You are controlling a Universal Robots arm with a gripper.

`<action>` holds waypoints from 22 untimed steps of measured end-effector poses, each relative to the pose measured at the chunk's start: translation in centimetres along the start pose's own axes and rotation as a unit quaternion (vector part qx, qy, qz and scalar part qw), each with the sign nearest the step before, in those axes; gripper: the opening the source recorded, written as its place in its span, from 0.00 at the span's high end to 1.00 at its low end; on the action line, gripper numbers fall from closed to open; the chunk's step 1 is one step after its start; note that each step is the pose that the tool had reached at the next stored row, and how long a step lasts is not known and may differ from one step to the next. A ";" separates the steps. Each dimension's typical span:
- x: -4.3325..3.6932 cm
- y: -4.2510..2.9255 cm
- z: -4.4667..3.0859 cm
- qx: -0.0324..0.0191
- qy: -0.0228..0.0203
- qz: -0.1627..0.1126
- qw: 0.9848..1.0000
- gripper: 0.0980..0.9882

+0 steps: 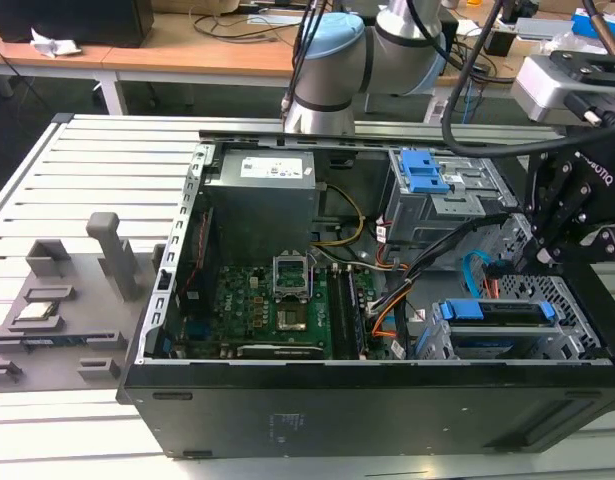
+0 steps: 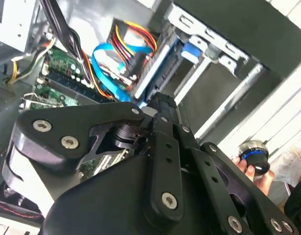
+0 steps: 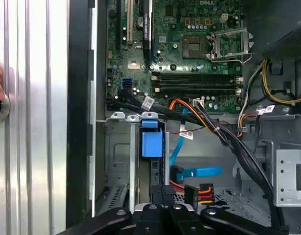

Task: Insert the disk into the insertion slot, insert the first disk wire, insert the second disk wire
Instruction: 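Insert the first disk wire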

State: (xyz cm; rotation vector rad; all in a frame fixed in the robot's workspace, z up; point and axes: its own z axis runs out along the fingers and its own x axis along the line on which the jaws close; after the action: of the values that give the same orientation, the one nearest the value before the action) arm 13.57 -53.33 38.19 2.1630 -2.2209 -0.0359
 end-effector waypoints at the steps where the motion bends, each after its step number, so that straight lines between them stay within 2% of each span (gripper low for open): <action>1: -0.52 -0.31 0.21 0.000 0.001 0.000 1.000 0.99; 3: -1.14 -0.67 0.50 -0.001 0.003 0.000 1.000 0.99; 6: -2.43 -1.06 1.32 -0.001 0.006 0.000 1.000 0.99; 13: -2.62 -1.07 1.40 -0.001 0.006 0.000 1.000 0.98; 15: -2.63 -1.07 1.40 -0.001 0.006 0.000 1.000 0.85; 16: -2.64 -1.07 1.40 -0.001 0.006 0.000 1.000 0.85; 17: -2.64 -1.07 1.41 -0.001 0.006 0.000 1.000 0.77; 18: -2.66 -1.07 1.50 -0.001 0.007 0.000 1.000 0.77; 20: -2.70 -1.08 1.91 -0.001 0.010 0.000 1.000 0.77; 22: -2.81 -1.08 2.33 -0.001 0.010 0.000 1.000 0.77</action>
State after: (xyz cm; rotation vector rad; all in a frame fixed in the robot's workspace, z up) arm 14.61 -50.59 35.78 2.1512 -2.2098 -0.0164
